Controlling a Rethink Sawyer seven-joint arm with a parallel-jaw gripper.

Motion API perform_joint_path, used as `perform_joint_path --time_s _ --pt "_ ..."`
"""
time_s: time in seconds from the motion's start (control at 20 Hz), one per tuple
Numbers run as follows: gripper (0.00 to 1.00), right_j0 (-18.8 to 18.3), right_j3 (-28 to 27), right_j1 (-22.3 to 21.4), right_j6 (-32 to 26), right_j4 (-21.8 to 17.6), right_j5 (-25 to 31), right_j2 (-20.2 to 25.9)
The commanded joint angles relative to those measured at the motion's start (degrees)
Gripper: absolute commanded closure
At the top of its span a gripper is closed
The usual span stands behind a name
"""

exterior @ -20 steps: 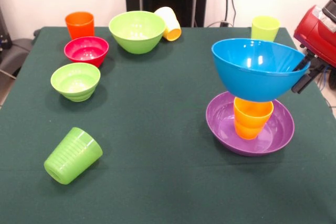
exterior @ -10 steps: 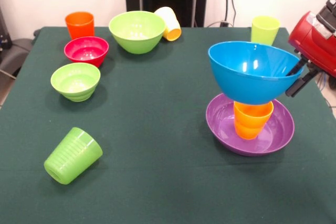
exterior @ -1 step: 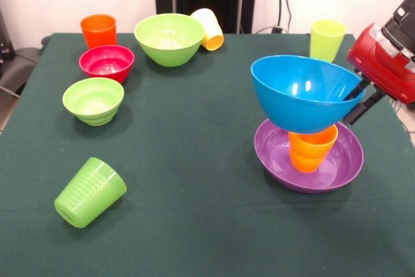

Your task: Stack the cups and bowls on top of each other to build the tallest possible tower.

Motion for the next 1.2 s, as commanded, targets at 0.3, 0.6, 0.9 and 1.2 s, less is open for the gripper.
perform_joint_path --time_s 0.3,0.6,0.9,1.2 --pt "1.00 0.85 -2.42 0.25 19.63 2.36 3.59 2.10" --pt "1.00 1.24 -3.04 0.15 19.22 1.96 5.09 1.19" --pt "1.00 1.73 -2.74 -0.09 19.57 1.50 5.03 0.36" --pt "1.00 2.03 -2.46 0.09 19.57 1.18 5.12 -0.59"
